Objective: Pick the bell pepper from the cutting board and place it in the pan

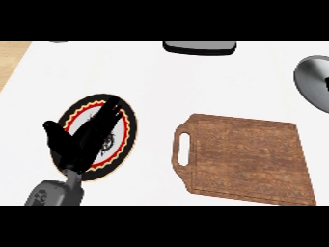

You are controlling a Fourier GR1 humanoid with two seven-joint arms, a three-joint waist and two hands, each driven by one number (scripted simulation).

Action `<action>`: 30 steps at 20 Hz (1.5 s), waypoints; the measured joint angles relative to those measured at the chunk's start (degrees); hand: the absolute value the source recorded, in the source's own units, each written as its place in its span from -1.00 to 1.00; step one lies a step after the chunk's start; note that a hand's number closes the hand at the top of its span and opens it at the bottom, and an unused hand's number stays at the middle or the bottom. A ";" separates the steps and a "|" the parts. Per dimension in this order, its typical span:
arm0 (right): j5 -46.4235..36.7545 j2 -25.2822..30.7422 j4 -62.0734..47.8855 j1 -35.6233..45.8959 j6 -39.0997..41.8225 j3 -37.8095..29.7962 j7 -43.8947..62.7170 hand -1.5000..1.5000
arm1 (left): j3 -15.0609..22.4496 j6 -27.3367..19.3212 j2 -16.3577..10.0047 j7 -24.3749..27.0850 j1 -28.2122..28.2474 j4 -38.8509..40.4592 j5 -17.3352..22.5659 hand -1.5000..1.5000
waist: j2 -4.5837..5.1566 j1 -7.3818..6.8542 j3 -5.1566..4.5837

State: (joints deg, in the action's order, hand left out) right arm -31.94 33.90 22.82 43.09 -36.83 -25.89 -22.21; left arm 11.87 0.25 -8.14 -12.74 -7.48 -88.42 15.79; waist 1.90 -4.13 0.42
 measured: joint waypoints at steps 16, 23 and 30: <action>-0.26 5.45 -13.40 2.17 8.77 -1.94 0.75 -1.00 | 1.53 0.41 1.32 -0.17 -0.93 -0.56 -0.49 0.00 | 1.14 -2.26 0.39; 9.12 5.22 -12.36 3.09 16.37 -10.63 -6.10 -1.00 | 0.80 -0.02 1.33 0.38 -0.36 -0.06 -0.57 0.00 | 0.78 -0.93 0.50; 14.40 8.78 -14.48 0.59 30.41 -15.40 -8.59 -1.00 | 0.53 -0.17 1.04 1.02 0.52 0.10 -1.06 0.00 | 0.69 -0.09 0.45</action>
State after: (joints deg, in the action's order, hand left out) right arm -17.55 42.68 8.34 43.67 -6.42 -41.28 -30.80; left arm 12.40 0.08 -7.09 -11.72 -6.95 -88.32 14.74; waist 2.59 -4.23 0.88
